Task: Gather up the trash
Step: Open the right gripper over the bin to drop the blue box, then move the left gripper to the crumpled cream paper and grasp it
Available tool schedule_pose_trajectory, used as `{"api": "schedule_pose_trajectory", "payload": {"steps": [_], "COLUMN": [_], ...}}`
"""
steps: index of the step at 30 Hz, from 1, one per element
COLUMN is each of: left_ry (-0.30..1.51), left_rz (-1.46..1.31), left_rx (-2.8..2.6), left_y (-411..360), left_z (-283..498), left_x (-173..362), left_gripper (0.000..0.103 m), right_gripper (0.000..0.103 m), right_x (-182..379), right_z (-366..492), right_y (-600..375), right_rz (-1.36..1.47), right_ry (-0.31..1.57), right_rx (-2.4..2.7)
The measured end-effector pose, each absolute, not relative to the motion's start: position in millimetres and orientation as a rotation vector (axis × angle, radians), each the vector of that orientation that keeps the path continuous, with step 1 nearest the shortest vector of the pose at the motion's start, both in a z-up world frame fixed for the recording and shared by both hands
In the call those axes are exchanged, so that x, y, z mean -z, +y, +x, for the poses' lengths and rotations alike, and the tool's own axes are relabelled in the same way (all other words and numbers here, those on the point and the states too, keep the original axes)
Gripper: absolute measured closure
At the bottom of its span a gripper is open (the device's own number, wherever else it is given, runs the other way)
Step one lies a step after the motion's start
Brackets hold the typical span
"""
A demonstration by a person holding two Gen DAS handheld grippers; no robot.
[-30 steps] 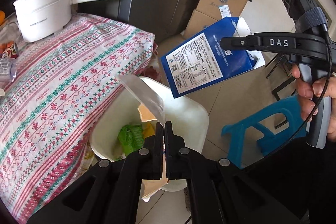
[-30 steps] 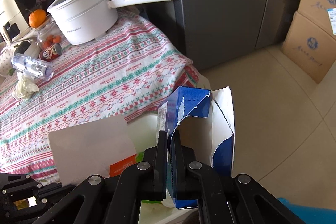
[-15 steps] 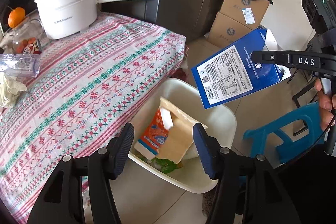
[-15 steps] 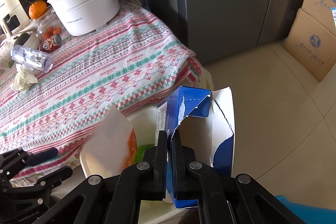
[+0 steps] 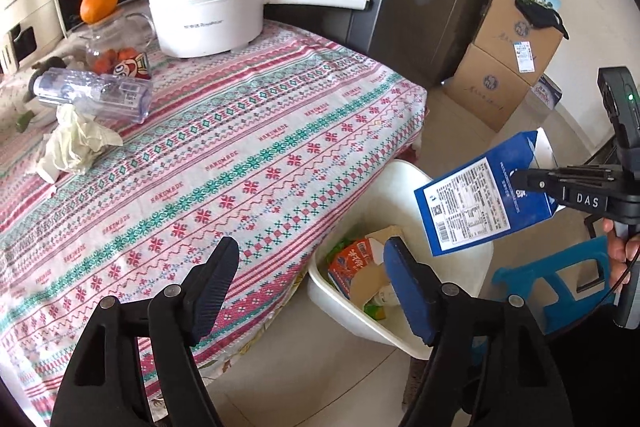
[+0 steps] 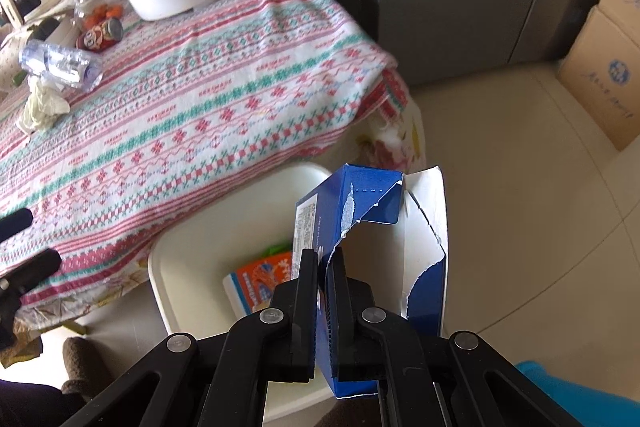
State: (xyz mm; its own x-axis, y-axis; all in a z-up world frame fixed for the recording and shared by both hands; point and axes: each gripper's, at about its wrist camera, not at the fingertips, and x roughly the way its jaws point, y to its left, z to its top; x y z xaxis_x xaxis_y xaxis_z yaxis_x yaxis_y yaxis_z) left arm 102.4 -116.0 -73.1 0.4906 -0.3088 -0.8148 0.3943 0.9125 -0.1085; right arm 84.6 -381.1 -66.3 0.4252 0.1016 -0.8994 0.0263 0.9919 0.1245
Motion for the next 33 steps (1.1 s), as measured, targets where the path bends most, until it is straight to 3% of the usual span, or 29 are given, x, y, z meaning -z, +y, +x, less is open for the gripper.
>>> {"api": "schedule_pose_trajectory", "payload": {"steps": [13,14,17,18,33], "left_ry": [0.956,0.953,0.946,0.944,0.929], "left_rz": [0.065,0.067,0.073,0.075,0.038], "left_rx": [0.393,0.391,0.385,0.384,0.298], "left_y": [-95.4,-94.9,-93.3,-92.8,-50.4], "left_z": [105.1,104.6,104.3,104.1,117.7], "left_x": [65.8,64.9,62.5,61.7,52.2], "left_gripper": [0.025,0.025,0.025,0.025,0.025], "right_gripper": [0.095,0.092,0.054,0.047,0.026], "right_x": [99.1,100.1,98.1,96.2,72.4], "right_z": [95.1,95.6,95.5,95.2,102.8], "right_y": [-345.0,-344.7,-345.8,-346.1,-335.2], "right_rz": [0.109,0.116,0.145,0.146,0.13], "right_ry": [1.259,1.267,1.262,1.252,1.162], "right_rx": [-0.13,-0.13,-0.123,-0.12,-0.096]}}
